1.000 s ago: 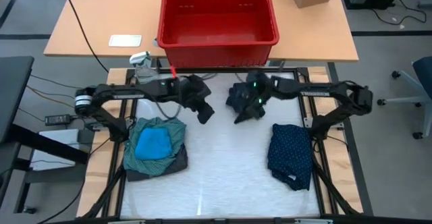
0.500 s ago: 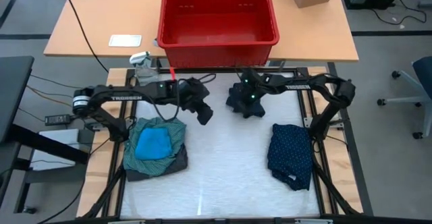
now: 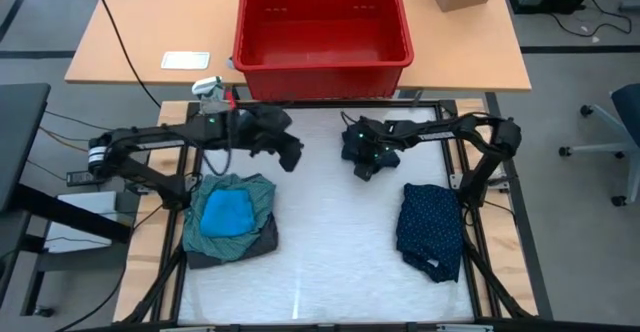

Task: Fold laundry
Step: Fold the dark blue shorts

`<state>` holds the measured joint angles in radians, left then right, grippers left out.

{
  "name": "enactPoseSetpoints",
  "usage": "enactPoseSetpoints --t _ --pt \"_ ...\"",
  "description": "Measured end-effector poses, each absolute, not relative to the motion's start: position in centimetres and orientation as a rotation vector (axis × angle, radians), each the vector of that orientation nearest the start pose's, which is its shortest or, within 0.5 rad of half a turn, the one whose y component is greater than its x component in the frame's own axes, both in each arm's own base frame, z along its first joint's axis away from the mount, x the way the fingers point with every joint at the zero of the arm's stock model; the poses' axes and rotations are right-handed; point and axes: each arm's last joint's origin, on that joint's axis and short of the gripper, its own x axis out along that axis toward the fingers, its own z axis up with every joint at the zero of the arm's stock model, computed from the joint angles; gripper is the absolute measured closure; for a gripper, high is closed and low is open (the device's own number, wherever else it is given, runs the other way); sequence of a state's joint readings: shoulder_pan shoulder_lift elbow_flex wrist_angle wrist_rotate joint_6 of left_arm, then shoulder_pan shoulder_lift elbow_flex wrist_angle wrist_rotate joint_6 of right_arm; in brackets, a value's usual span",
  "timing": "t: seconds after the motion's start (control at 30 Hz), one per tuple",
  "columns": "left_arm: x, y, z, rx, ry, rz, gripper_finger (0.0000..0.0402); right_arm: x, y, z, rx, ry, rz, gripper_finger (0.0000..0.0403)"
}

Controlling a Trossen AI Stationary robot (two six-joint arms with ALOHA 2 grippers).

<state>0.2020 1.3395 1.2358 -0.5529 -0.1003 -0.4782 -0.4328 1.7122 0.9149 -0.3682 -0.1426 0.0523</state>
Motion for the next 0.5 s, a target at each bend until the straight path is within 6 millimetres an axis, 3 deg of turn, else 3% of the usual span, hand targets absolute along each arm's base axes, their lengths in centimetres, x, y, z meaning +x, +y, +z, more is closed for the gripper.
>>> enactPoseSetpoints --t 0.17,0.27,0.4,0.5 --pt "26.0 6.5 34.8 -0.491 0.547 0.505 0.0288 29.0 -12.8 11.9 0.447 1.140 -0.258 0.0359" --pt "25.6 6.5 35.2 -0.509 0.528 0.508 0.0288 29.2 -12.4 11.6 0.574 1.120 -0.129 0.0391" --pt "25.5 6.1 35.6 -0.525 0.497 0.497 0.0288 29.5 -11.2 12.8 0.892 1.018 0.142 0.0393" --pt "25.6 5.9 35.5 -0.525 0.506 0.489 0.0288 31.1 -10.7 16.4 0.984 0.831 0.381 0.0396"
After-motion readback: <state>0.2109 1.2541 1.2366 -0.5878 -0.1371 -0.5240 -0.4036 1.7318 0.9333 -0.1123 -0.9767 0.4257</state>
